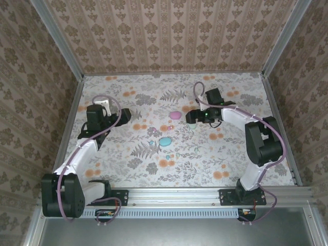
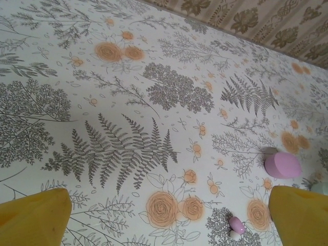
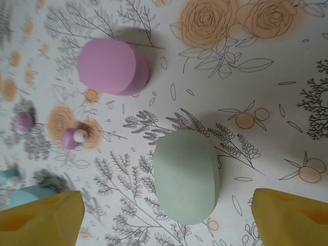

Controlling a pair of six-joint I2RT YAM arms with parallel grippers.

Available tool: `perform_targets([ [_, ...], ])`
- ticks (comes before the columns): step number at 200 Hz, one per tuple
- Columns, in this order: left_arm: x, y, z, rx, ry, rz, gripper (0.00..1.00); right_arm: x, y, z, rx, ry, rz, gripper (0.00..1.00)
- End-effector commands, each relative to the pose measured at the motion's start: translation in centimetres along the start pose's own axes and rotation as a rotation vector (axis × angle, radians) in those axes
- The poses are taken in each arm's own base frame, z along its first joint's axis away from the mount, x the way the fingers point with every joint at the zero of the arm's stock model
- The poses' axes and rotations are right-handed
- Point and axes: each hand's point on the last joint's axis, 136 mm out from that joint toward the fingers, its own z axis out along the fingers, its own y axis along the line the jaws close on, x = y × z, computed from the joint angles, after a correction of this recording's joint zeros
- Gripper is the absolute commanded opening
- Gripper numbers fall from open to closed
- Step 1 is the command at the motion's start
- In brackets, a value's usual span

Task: Insert the wireless bluetooth earbuds into the charging case

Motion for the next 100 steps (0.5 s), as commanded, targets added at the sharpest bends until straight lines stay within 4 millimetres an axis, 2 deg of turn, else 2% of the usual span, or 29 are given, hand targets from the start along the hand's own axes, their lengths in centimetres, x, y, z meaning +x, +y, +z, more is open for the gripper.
perform_targets([
  [1,-0.4,-0.2,-0.3,-0.015,0.001,-0.004,1.00,0.8,-1.5,0.6,0.167,0.055,-0.077,0.88],
  [24,-0.5,-0.1,-0.3,-0.021,0.000,0.012,1.00,1.6,-1.4,1.1,0.220,0.106,-0.148,0.87],
  [57,-0.5,0.0,0.0,-0.023,0.006,0.007,1.00,1.7,-1.7,1.7,0.286,0.143,-0.199,0.84],
  [90,-0.4,-0.2,0.4,-0.014,0.023,0.003,1.00,1.4,-1.3,2.6,0.288,0.167,-0.229,0.78],
  [100,-0.4,-0.3,0.4,-0.011,0.024,0.004,1.00,2.1,-1.4,2.7,0.294,0.204,-0.233,0.76],
])
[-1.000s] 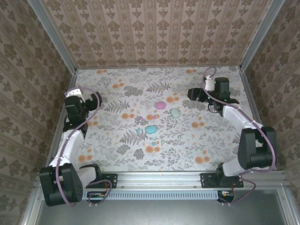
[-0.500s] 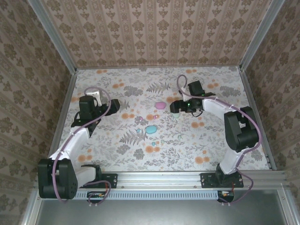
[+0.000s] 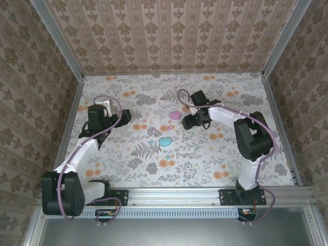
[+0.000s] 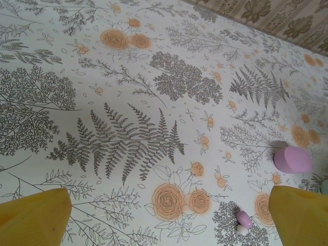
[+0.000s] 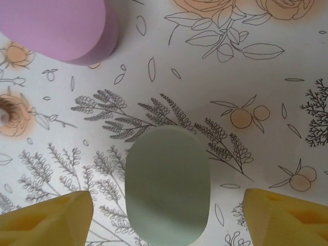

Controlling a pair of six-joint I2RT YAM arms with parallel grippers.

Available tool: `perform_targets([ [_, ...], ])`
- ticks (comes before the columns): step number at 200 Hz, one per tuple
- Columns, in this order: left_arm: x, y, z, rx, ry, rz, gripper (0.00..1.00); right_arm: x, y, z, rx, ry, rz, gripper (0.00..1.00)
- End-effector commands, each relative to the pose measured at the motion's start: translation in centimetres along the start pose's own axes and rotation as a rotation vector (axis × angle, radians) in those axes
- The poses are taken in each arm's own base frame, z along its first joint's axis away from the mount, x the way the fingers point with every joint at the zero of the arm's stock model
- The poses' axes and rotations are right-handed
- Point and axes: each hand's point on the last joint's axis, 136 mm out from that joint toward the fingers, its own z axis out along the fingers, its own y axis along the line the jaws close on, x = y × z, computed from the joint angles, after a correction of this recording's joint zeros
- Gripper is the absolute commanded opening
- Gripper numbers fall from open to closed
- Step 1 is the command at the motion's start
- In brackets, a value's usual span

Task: Insert the wireless bluetooth earbuds into the charging case

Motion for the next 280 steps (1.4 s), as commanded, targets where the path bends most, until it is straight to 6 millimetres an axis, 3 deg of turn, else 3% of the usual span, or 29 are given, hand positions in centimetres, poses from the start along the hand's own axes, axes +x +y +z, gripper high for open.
perform_targets([
  [1,-1.2,-0.8,-0.1,0.018,-0.012,0.012,1.00,0.8,-0.4,0.4,0.048,0.074,-0.041,0.76],
  [97,-1.5,-1.1,0.0,0.025,-0.013,0.017,1.00,1.2,0.2,2.0,0.055,0.163,-0.080,0.60],
  [153,-1.5,-2.1,0.0,0.062,-0.006,0.014,1.00,0.9,0.5,1.2,0.059,0.124,-0.093,0.46],
  [170,-1.8,-2.8,-0.1,0.089,-0.004,0.005,0.99,0.1,1.4,-0.3,0.021,0.051,-0.095,0.38],
  [201,-2.7,-6.4,-0.3,0.225,0.001,-0.020,0.95,-2.1,3.9,-5.2,-0.107,-0.178,-0.111,0.37],
  [240,-3.3,-14.0,-0.9,0.435,0.058,0.011,0.90,-3.9,7.1,-13.6,-0.251,-0.559,-0.256,0.35],
  [246,-3.4,-15.3,-1.2,0.470,0.065,0.017,0.89,-4.1,7.5,-15.6,-0.263,-0.636,-0.285,0.35],
  [280,-3.9,-22.3,-2.8,0.660,0.119,0.050,0.86,-3.9,8.7,-20.9,-0.274,-0.857,-0.410,0.34],
])
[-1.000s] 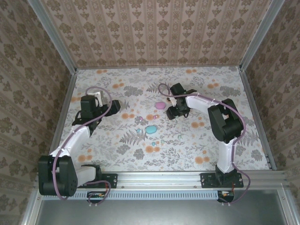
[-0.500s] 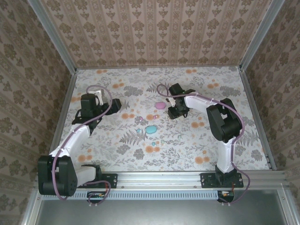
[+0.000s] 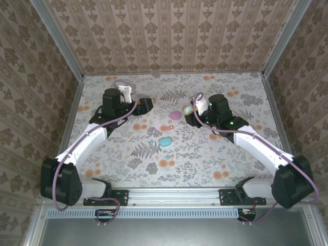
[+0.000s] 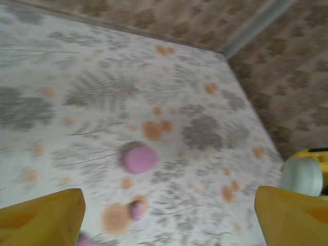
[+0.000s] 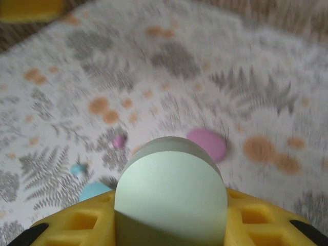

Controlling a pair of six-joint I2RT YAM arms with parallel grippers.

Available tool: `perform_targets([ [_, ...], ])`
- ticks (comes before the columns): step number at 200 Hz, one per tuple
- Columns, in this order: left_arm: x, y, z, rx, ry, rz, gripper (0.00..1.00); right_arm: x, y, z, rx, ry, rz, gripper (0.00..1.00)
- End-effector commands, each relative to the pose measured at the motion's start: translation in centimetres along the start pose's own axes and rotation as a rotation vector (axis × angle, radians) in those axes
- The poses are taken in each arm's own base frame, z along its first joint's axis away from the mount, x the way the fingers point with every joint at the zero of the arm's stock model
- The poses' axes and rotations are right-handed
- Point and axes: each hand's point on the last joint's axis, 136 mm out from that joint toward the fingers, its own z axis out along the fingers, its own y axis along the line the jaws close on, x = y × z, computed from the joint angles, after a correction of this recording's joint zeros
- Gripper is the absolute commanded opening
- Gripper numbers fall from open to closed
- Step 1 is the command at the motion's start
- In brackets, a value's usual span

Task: Insert the wireless bluetooth earbuds into the charging case

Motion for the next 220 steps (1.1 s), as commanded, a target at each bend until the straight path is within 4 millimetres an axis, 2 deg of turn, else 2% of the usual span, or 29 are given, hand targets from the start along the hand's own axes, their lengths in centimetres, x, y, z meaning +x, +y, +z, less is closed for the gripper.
perform_targets([
  [1,-1.2,-5.5,0.6,0.172,0.024,0.006,0.86,-3.2,1.9,-1.6,-0.062,-0.179,-0.140,0.34],
  [3,-1.3,-5.6,0.6,0.176,0.025,0.006,0.86,-3.4,1.9,-1.8,-0.060,-0.187,-0.145,0.35],
  [8,-0.8,-7.6,1.0,0.220,0.048,0.025,0.86,-3.7,2.1,-2.1,-0.056,-0.196,-0.158,0.36],
  [21,-0.7,-9.9,1.3,0.274,0.074,0.046,0.86,-4.1,2.2,-2.7,-0.042,-0.205,-0.193,0.35],
  [35,-0.6,-11.9,1.6,0.313,0.090,0.069,0.86,-4.2,2.2,-3.0,-0.024,-0.204,-0.215,0.35],
  [52,0.3,-13.1,2.3,0.336,0.122,0.086,0.86,-4.1,2.0,-2.8,-0.006,-0.205,-0.220,0.34],
  [111,2.0,-13.9,4.6,0.333,0.213,0.066,0.77,-4.5,2.5,-1.9,-0.004,-0.223,-0.230,0.34],
  [188,3.2,-15.3,5.1,0.384,0.276,0.078,0.76,-4.5,2.0,-1.3,0.030,-0.210,-0.234,0.34],
  [220,3.7,-15.5,5.3,0.384,0.295,0.078,0.69,-5.2,2.1,-1.7,0.039,-0.235,-0.235,0.35],
])
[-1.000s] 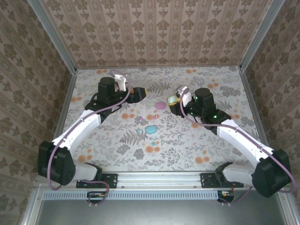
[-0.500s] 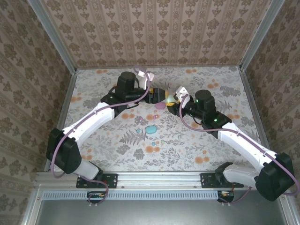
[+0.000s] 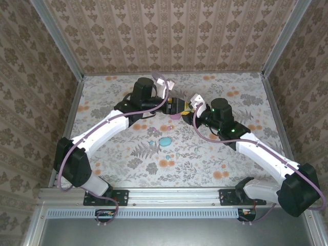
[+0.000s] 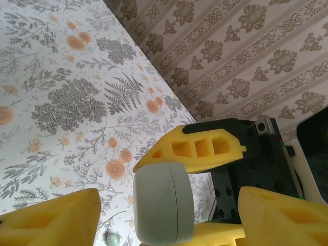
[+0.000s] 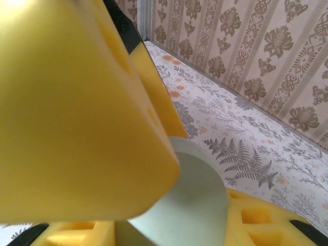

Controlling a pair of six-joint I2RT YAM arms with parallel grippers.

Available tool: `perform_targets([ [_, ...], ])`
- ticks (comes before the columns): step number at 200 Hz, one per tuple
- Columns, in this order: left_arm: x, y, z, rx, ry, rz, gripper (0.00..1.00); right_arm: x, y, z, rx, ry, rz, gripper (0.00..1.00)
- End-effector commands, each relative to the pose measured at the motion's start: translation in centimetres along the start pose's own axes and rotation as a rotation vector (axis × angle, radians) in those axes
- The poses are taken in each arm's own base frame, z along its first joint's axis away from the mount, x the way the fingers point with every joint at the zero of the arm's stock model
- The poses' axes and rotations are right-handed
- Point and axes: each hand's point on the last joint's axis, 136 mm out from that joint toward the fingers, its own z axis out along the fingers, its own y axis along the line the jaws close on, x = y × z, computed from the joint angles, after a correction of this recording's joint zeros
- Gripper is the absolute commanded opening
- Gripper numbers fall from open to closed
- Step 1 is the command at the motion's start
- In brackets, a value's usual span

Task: Insert the wireless bluetooth earbuds into the charging case

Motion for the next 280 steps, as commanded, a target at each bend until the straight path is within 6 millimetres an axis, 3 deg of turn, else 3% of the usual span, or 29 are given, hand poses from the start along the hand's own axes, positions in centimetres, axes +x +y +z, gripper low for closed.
perform_targets([
  [1,0.1,-1.0,0.3,0.028,0.031,0.009,0.69,-1.5,-0.2,-0.2,0.026,-0.050,-0.025,0.35],
  [26,0.3,-0.9,0.6,0.028,0.046,0.002,0.63,-1.7,-0.1,-0.3,0.035,-0.069,-0.025,0.37],
  [81,0.0,-0.7,0.3,0.015,0.031,-0.040,0.30,-1.2,-0.1,-0.5,0.060,-0.057,-0.035,0.40],
  [112,-1.2,-1.0,-0.5,0.045,-0.015,-0.099,0.11,-0.9,-0.2,-1.1,0.081,-0.081,-0.048,0.50],
  [136,-2.6,-1.6,-1.4,0.115,-0.076,-0.201,0.07,-1.0,0.9,-2.0,0.042,-0.178,-0.113,0.65],
  [153,-3.1,-2.0,-2.0,0.153,-0.111,-0.256,0.06,-1.1,0.6,-2.6,0.071,-0.252,-0.132,0.69],
  [222,-3.7,-3.0,-2.8,0.209,-0.144,-0.305,0.05,-5.9,-0.1,-3.8,0.049,-0.429,-0.106,0.68],
  [280,-3.9,-3.5,-2.9,0.228,-0.140,-0.300,0.04,-7.2,-1.2,-2.7,0.055,-0.460,-0.073,0.63],
])
